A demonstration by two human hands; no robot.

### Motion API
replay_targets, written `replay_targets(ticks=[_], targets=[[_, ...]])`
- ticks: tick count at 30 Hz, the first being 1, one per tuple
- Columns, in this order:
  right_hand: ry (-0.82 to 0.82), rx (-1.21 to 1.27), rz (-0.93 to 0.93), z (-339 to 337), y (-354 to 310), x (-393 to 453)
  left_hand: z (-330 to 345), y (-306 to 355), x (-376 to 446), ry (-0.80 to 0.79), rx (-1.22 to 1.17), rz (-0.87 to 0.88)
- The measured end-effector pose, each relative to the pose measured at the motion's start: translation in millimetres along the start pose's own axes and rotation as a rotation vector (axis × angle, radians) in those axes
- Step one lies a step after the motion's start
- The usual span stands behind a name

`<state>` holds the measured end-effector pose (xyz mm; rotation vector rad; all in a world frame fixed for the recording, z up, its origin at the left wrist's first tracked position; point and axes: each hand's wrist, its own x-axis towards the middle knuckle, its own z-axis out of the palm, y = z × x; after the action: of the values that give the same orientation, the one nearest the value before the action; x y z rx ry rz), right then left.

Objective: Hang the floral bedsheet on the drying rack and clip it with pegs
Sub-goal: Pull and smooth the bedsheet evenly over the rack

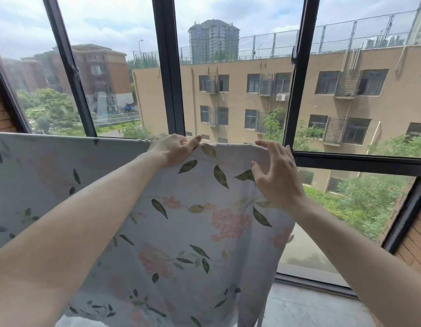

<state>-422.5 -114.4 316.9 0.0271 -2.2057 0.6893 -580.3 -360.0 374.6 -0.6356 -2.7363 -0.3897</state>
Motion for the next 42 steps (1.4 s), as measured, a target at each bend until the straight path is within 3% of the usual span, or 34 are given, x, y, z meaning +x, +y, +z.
replay_targets(ticks=[4, 10, 20, 27, 34, 42], targets=[[-0.048, -0.060, -0.126, 21, -37, 5, -9, -15, -21, 0.070, -0.197, 0.076], [-0.161, 0.020, -0.135, 76, -104, -1, -31, -111, -96, 0.149, -0.171, 0.165], [-0.401, 0.191, -0.185, 225, -255, -32, -104, -363, -245, 0.175, -0.045, -0.201], [-0.561, 0.265, -0.217, 311, -350, -53, -137, -471, -309, 0.178, -0.021, -0.354], [-0.619, 0.261, -0.287, 380, -412, -31, -156, -546, -314, 0.230, -0.033, -0.408], [-0.621, 0.340, -0.362, 491, -479, 25, -181, -643, -257, 0.271, 0.026, -0.434]])
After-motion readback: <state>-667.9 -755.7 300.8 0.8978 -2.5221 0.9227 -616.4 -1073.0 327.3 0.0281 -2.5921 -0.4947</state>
